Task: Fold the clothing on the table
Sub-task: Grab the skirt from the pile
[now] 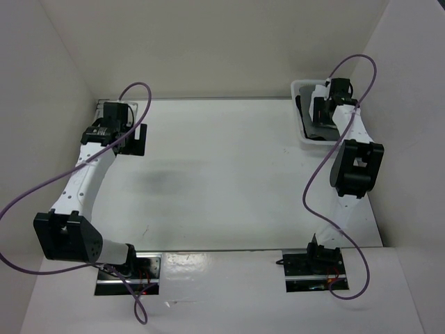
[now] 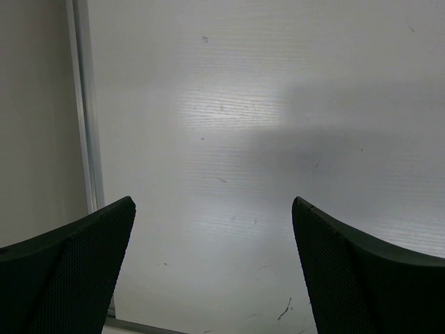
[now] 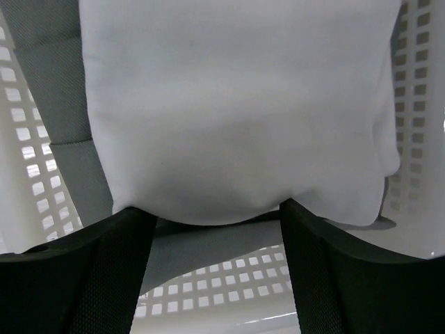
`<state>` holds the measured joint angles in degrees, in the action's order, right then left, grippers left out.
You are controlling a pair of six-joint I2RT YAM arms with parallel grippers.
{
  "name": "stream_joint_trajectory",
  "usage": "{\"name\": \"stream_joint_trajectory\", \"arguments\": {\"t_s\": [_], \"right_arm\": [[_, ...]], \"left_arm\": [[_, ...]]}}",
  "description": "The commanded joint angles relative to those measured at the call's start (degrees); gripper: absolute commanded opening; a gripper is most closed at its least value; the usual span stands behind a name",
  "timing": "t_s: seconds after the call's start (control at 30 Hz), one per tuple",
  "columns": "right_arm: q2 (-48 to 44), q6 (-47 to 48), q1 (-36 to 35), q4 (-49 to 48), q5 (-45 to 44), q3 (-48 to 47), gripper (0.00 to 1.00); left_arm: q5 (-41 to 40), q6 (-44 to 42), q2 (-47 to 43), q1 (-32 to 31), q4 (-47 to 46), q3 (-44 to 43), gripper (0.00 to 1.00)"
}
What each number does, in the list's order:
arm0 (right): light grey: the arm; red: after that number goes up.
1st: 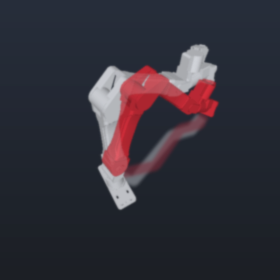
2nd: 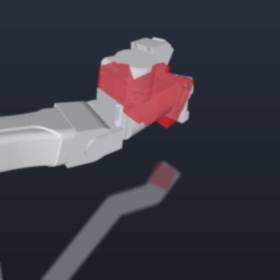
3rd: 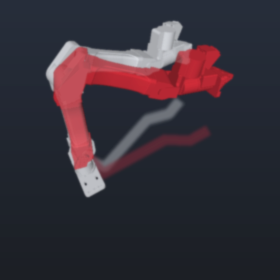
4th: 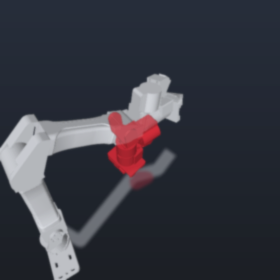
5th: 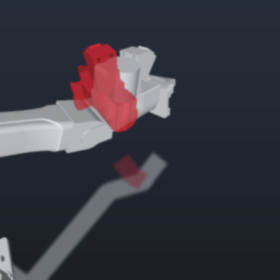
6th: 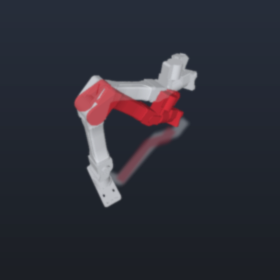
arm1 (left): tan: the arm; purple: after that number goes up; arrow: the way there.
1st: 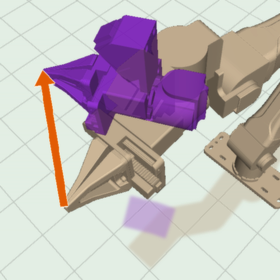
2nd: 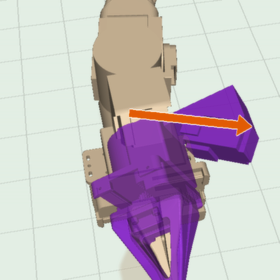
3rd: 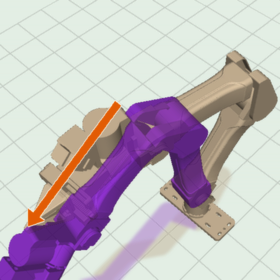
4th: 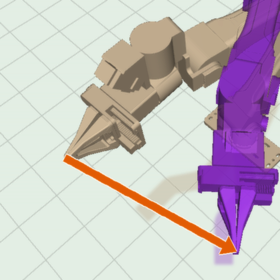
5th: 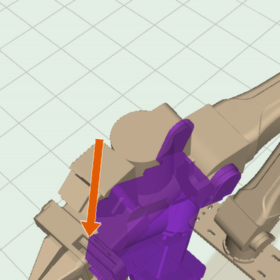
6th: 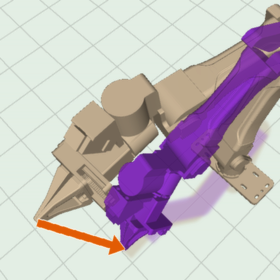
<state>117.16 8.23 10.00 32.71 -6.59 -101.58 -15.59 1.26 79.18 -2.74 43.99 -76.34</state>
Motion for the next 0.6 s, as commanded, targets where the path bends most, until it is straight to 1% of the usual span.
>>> {"name": "stream_joint_trajectory", "arguments": {"t_s": [0.0,0.03,0.1,0.13,0.2,0.23,0.3,0.33,0.4,0.5,0.57], "right_arm": [[0.7,0.0,-0.5,-1.1,0.3,-4.9,0.74],[1.6,0.0,-0.5,-0.5,0.3,-5.9,0.68],[3.2,0.6,-1.0,0.3,0.9,-7.0,0.59],[3.2,0.6,-1.0,0.9,0.9,-7.7,0.46],[3.9,0.6,-1.0,1.0,1.5,-7.7,0.33],[4.5,0.6,-1.0,1.0,2.0,-7.7,0.18],[4.5,0.6,-1.0,1.5,2.0,-7.7,0.04],[4.5,1.1,-1.6,1.5,2.5,-7.7,0.00],[4.5,1.1,-1.6,2.2,3.5,-7.7,0.00],[2.0,1.1,-1.6,4.3,6.2,-9.9,0.00],[-1.6,0.6,-1.6,6.7,10.2,-13.5,0.00]], "left_arm": [[-0.8,-1.2,0.3,-0.2,-1.6,-2.6,0.99],[-0.8,-1.2,0.3,-0.2,-1.6,-2.6,0.99],[-0.8,-1.2,0.8,-0.2,-1.6,-3.1,0.99],[-0.8,-1.2,0.8,-0.2,-1.6,-3.1,0.99],[-0.8,-1.2,1.3,-0.2,-1.6,-3.1,0.99],[-0.8,-1.2,1.3,-0.2,-1.6,-3.1,0.99],[-0.8,-1.2,1.3,-0.2,-1.6,-3.1,0.99],[-0.8,-1.2,1.9,-0.2,-1.6,-3.1,0.99],[-0.3,-1.2,1.9,-0.2,-1.6,-3.6,0.99],[0.2,-1.7,1.9,-0.2,-1.1,-4.3,0.99],[0.2,-1.7,1.9,-0.2,-1.1,-4.8,0.99]]}}
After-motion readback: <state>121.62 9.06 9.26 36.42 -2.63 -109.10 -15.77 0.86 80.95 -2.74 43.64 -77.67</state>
